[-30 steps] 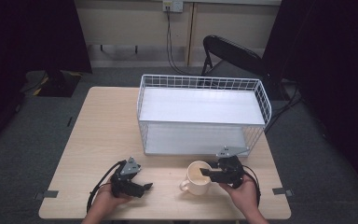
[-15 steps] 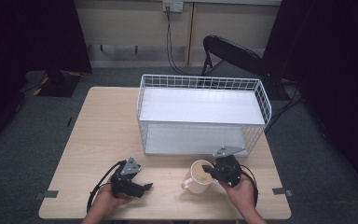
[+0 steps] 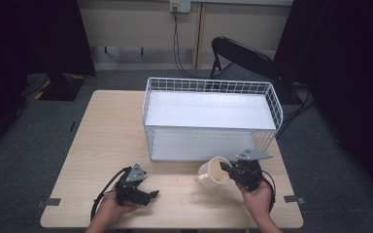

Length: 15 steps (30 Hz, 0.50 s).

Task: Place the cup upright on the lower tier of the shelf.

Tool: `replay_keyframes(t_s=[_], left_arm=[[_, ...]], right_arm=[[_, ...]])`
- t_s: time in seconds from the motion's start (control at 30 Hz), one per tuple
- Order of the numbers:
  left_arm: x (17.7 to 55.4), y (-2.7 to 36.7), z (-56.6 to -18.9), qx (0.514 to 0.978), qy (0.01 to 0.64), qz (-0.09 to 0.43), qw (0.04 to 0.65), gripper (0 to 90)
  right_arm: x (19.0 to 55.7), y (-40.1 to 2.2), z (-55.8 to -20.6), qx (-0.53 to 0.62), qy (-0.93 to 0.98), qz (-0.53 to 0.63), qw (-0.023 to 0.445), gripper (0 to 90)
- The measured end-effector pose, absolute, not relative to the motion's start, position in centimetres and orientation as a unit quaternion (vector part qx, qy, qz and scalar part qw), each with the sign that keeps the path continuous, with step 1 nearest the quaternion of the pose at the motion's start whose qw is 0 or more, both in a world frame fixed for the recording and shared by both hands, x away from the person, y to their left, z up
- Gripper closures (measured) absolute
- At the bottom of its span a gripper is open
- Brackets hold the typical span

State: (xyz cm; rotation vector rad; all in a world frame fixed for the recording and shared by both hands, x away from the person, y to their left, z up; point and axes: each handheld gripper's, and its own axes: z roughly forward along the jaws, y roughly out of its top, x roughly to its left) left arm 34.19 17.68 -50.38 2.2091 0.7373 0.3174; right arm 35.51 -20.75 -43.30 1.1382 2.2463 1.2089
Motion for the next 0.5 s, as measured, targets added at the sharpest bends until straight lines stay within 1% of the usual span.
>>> replay_keyframes(t_s=[0.13, 0.5], left_arm=[[34.2, 17.7, -50.4, 0.867, 0.289, 0.124, 0.385, 13.3], [34.2, 17.7, -50.4, 0.868, 0.288, 0.124, 0.385, 12.6]], right_arm=[[35.9, -21.6, -43.0, 0.412, 0.777, 0.427, 0.209, 82.4], [37.3, -23.2, -43.1, 0.447, 0.751, 0.415, 0.252, 82.3]])
